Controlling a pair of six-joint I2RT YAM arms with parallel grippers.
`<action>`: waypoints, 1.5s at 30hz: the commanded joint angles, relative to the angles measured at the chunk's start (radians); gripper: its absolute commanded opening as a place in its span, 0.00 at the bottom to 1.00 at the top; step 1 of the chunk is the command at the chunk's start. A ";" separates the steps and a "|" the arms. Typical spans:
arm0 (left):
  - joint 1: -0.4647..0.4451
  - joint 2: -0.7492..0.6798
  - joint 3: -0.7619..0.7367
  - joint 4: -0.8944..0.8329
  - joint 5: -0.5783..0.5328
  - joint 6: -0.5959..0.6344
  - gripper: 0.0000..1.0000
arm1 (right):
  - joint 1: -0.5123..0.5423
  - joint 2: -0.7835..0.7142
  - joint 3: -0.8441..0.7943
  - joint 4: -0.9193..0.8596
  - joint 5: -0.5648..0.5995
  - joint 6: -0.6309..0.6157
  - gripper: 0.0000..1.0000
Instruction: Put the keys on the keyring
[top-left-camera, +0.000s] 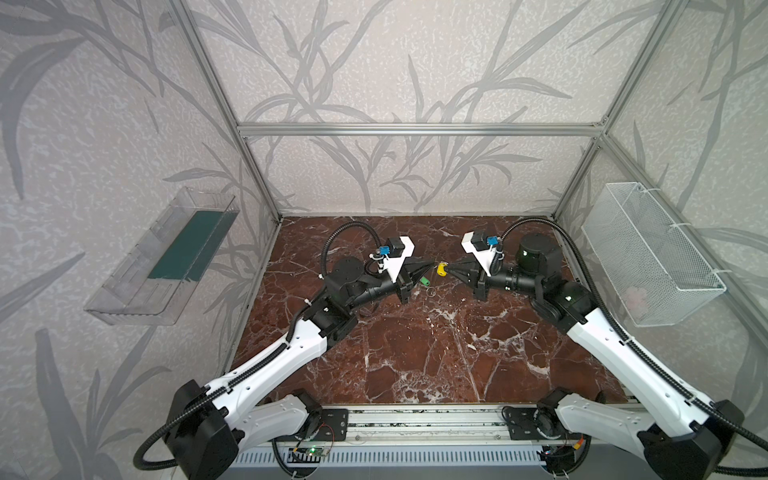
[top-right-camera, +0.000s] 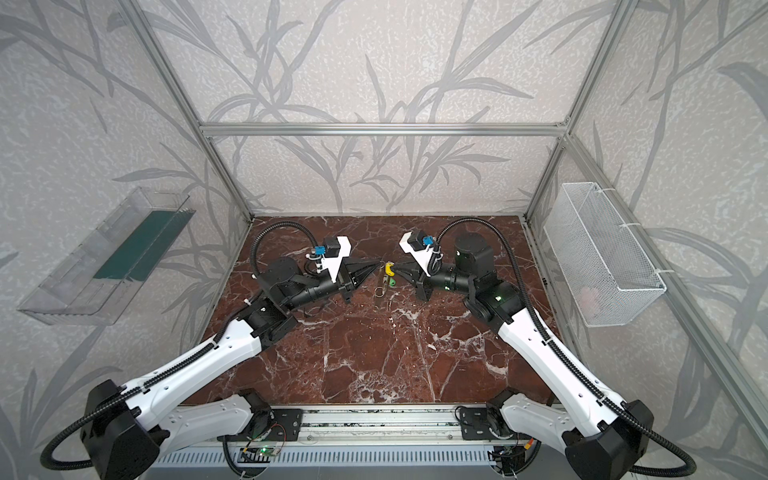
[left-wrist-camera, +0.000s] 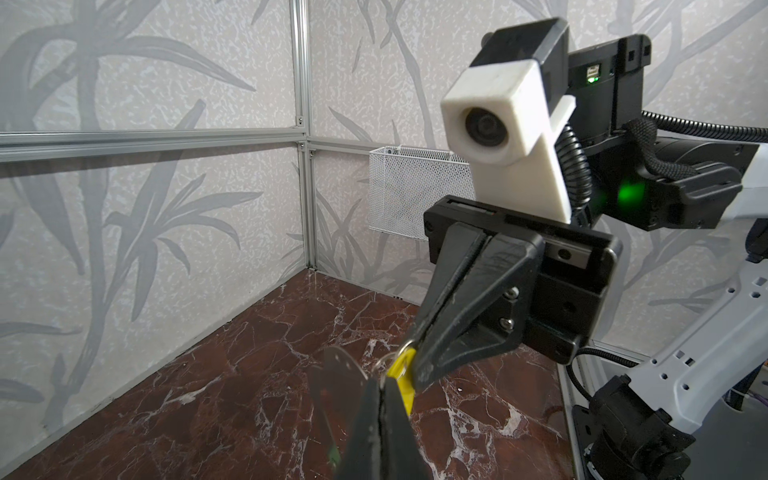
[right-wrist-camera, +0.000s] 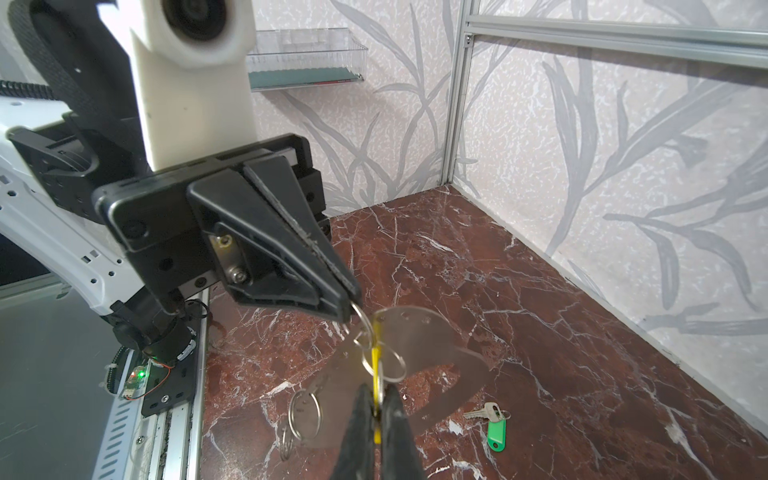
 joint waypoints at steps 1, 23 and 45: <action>0.004 -0.024 -0.004 0.013 -0.012 0.016 0.00 | -0.004 -0.024 0.040 -0.014 0.007 -0.010 0.00; 0.005 0.020 0.006 -0.016 -0.084 0.016 0.06 | -0.005 -0.062 0.033 0.090 0.072 0.092 0.00; 0.004 -0.050 -0.078 -0.036 -0.027 -0.079 0.30 | -0.005 -0.052 0.055 0.139 0.189 0.126 0.00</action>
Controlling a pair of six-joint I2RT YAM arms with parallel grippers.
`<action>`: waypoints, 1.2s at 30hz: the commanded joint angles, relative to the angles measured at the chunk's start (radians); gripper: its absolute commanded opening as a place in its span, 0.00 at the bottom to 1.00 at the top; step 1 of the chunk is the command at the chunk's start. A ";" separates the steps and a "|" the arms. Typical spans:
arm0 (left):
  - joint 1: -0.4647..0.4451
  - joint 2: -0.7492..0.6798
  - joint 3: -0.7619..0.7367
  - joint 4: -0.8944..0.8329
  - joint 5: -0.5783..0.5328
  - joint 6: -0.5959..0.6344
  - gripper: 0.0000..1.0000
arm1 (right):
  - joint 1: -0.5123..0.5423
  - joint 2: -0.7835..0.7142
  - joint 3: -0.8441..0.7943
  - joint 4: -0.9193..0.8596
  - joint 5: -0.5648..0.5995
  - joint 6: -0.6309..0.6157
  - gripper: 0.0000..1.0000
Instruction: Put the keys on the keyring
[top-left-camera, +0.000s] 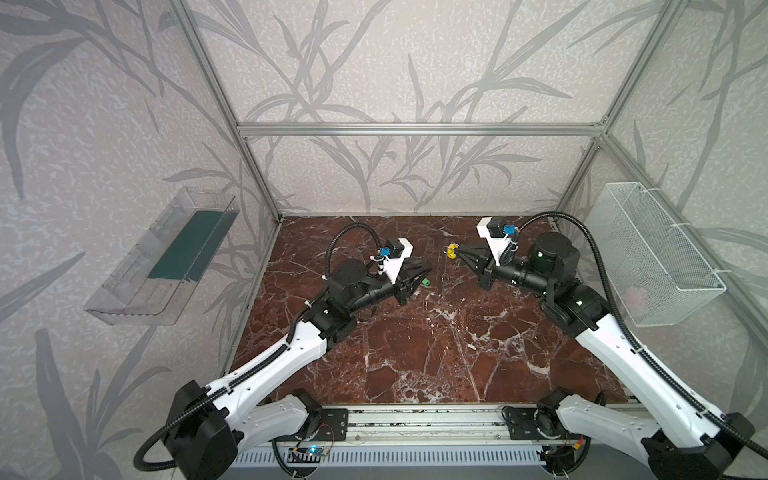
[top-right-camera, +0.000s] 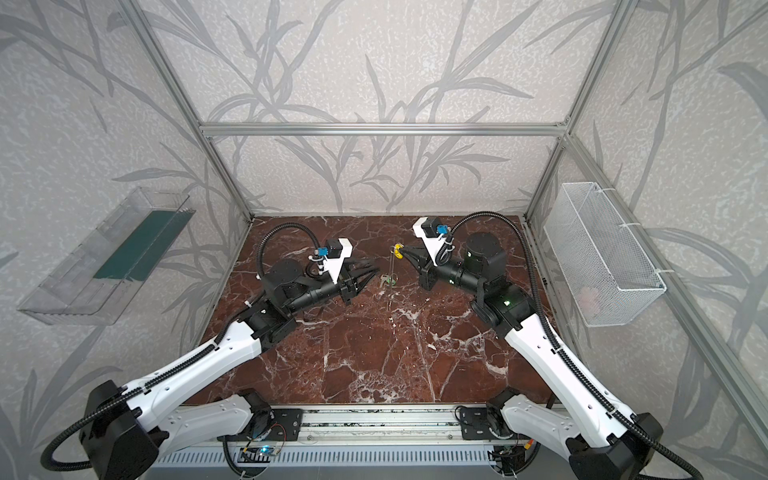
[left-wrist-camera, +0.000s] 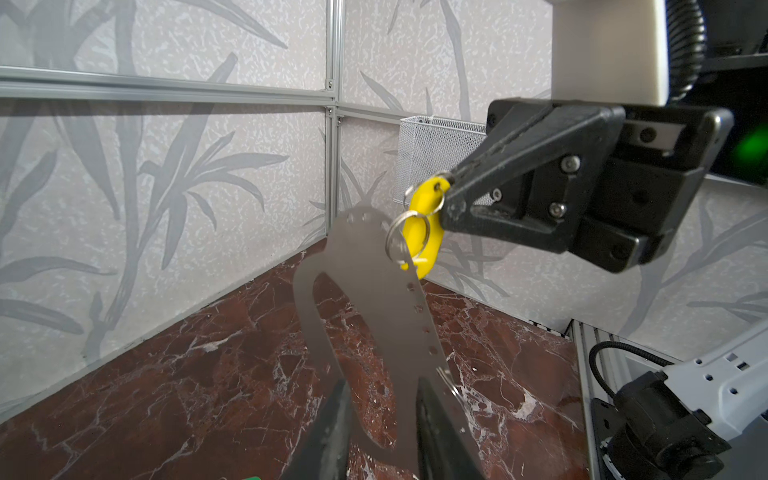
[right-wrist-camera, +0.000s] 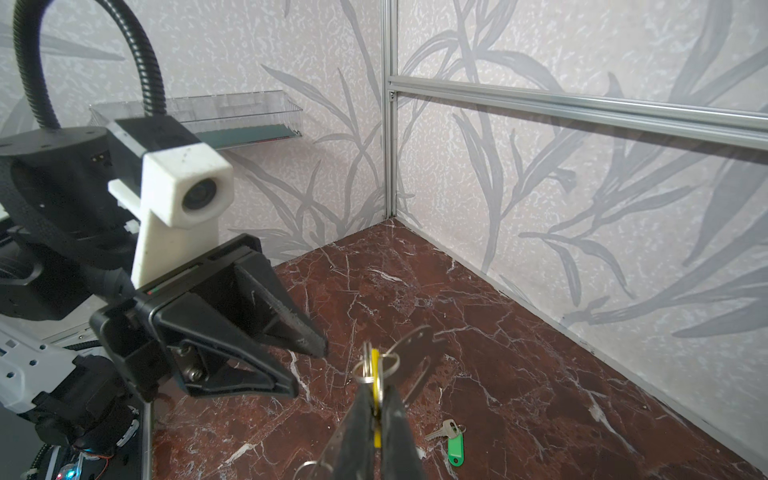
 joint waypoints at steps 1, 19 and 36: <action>0.001 -0.040 -0.034 0.012 0.032 -0.046 0.30 | -0.002 -0.009 0.039 0.050 0.014 0.009 0.00; -0.005 -0.012 -0.062 -0.010 0.093 -0.093 0.34 | -0.002 -0.001 0.046 0.053 0.021 0.003 0.00; -0.041 0.054 -0.069 0.056 0.180 -0.169 0.34 | -0.002 0.000 0.043 0.066 0.034 0.008 0.00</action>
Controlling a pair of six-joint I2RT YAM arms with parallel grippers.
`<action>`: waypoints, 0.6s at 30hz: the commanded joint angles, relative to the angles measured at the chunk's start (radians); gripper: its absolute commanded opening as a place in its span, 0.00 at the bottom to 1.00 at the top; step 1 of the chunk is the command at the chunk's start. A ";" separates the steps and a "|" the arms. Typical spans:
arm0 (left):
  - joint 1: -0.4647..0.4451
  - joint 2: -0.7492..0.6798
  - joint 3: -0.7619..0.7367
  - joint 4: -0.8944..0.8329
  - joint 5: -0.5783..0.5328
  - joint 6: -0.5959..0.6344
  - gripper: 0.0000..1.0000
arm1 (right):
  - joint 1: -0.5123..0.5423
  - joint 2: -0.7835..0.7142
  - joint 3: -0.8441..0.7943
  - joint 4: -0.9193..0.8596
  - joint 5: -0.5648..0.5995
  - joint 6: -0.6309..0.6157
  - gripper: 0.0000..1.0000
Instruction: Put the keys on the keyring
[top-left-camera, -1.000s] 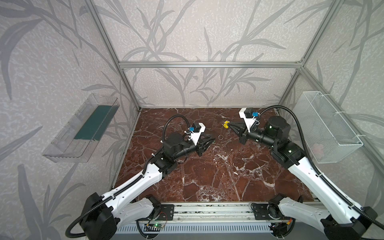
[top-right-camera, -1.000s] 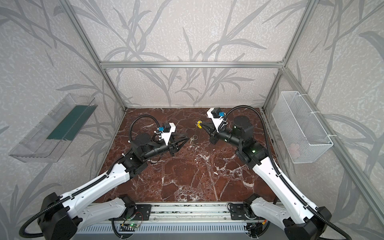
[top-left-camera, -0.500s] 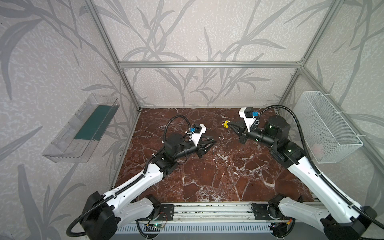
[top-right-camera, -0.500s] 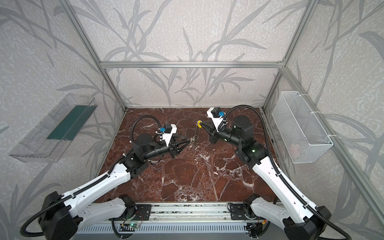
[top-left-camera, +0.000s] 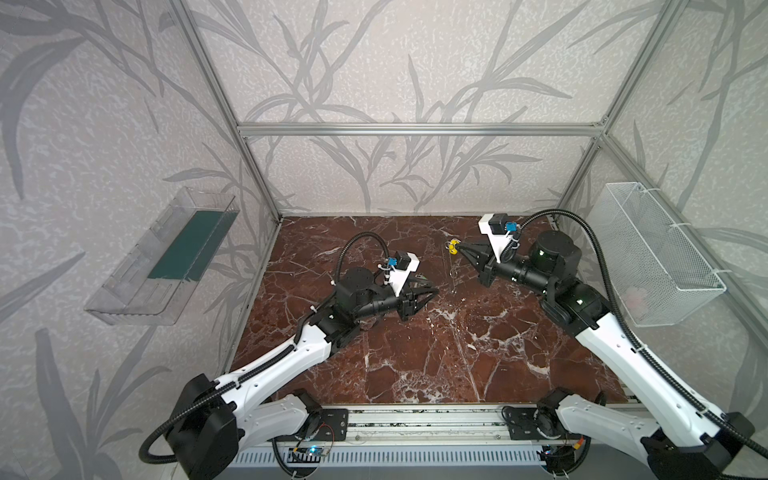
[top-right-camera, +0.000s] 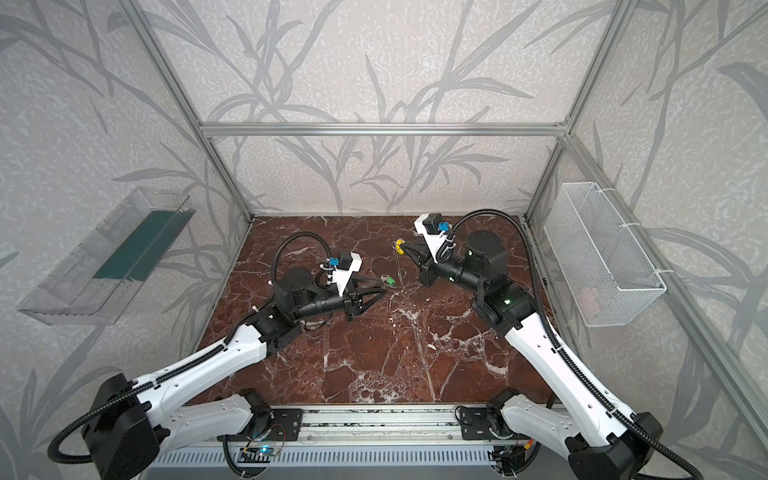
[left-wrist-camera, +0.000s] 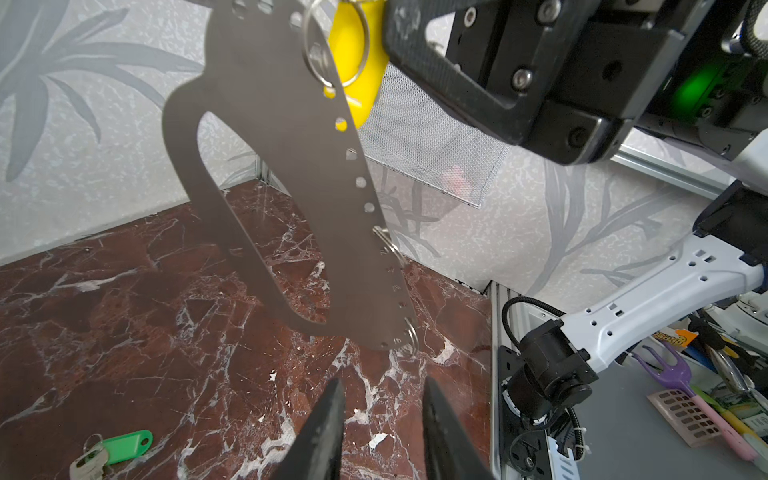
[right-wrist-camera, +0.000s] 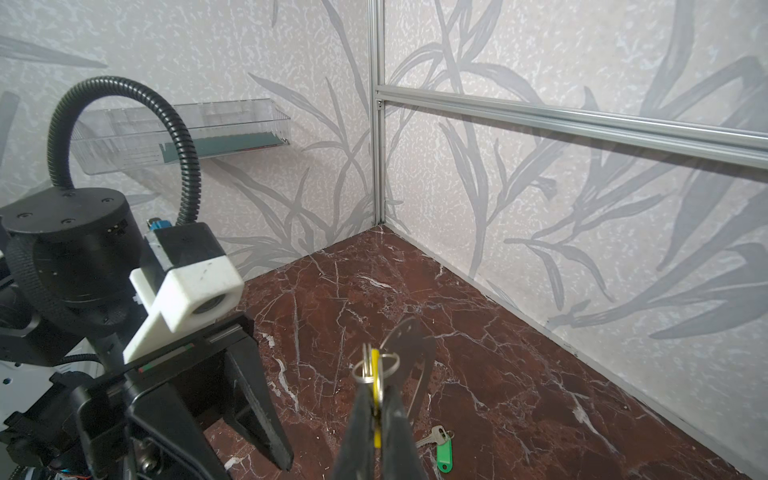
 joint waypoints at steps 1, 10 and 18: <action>-0.013 0.024 -0.006 0.055 0.030 -0.033 0.34 | -0.001 -0.006 0.031 0.057 0.006 0.008 0.00; -0.031 0.054 0.011 0.057 0.035 -0.033 0.34 | -0.002 -0.008 0.032 0.058 0.003 0.009 0.00; -0.035 0.070 0.026 0.042 0.032 -0.023 0.33 | -0.002 -0.010 0.031 0.059 0.002 0.010 0.00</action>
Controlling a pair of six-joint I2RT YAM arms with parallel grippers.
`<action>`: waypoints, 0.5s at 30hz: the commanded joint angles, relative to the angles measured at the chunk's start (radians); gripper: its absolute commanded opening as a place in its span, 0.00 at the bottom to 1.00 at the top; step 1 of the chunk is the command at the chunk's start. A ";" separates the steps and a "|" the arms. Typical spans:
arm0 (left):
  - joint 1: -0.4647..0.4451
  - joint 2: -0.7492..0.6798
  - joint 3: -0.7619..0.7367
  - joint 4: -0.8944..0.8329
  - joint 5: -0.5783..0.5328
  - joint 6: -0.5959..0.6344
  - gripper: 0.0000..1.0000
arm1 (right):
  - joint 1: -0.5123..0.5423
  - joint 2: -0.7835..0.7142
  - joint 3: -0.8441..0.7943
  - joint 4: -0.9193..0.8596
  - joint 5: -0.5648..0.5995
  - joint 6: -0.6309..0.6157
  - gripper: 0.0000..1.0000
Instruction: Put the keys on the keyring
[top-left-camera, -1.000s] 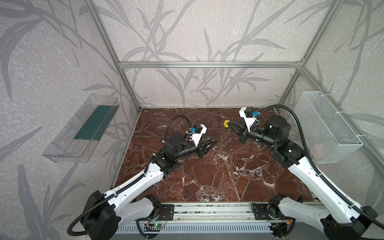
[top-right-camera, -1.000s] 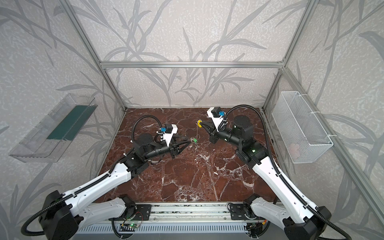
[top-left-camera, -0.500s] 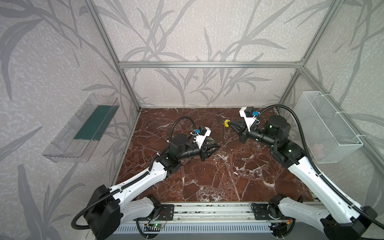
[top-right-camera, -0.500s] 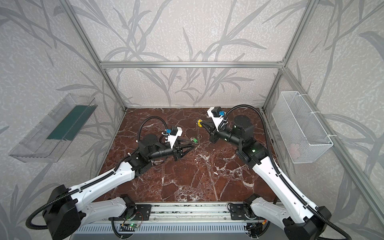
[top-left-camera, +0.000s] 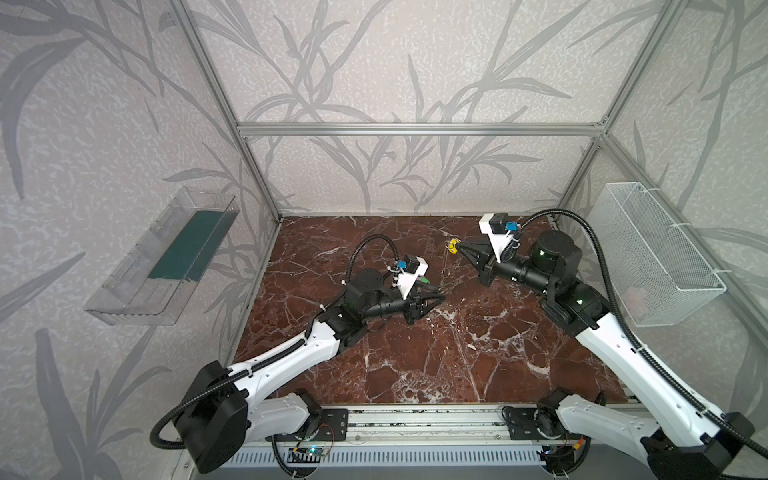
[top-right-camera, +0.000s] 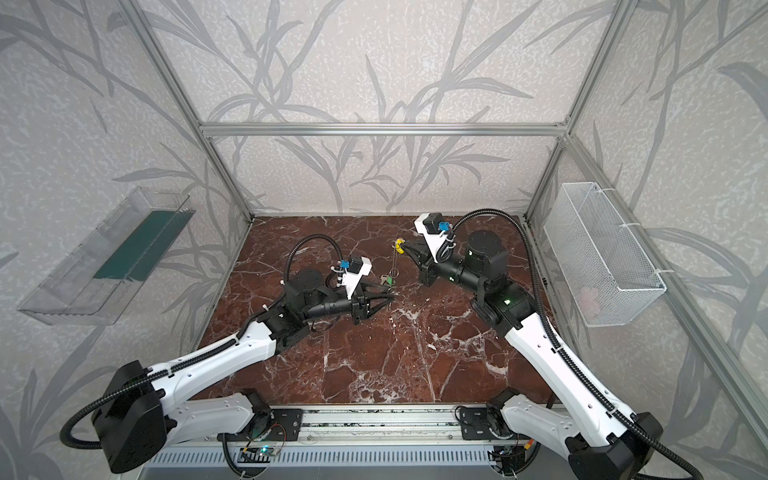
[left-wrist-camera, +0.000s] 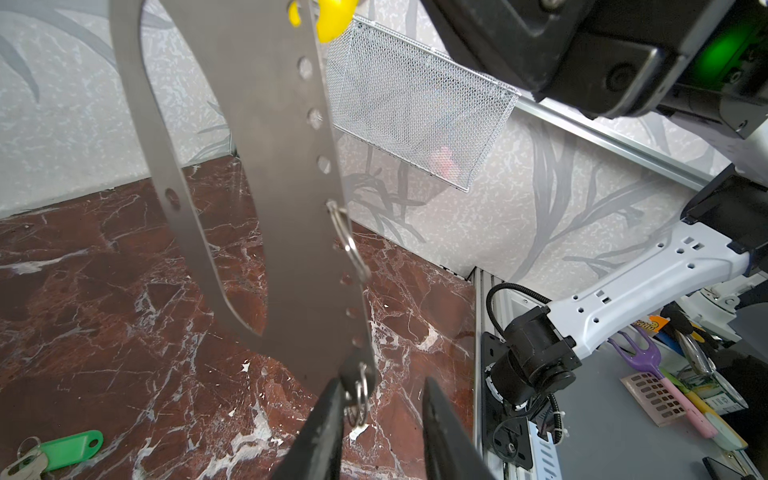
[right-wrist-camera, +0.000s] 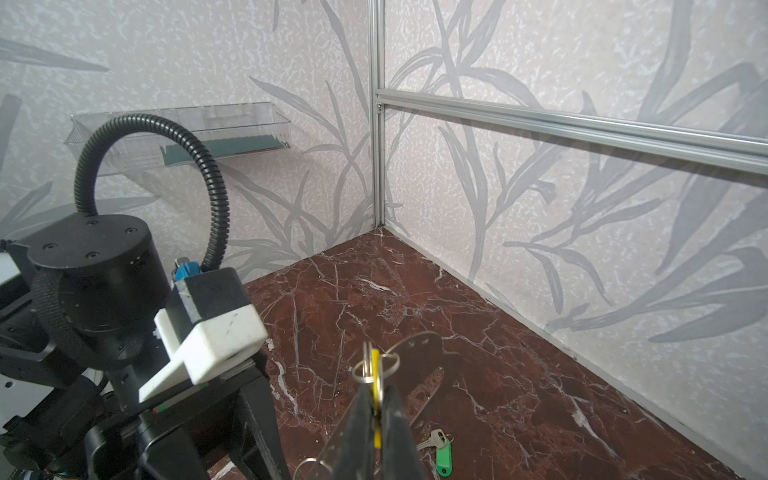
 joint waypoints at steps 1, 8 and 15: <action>-0.004 0.010 0.026 0.019 0.014 -0.005 0.33 | -0.002 -0.010 0.032 0.048 0.002 0.008 0.00; -0.007 0.012 0.033 0.012 0.006 0.002 0.30 | -0.001 -0.011 0.032 0.046 -0.001 0.007 0.00; -0.007 0.014 0.036 0.014 0.017 0.003 0.29 | -0.001 -0.011 0.033 0.046 -0.005 0.007 0.00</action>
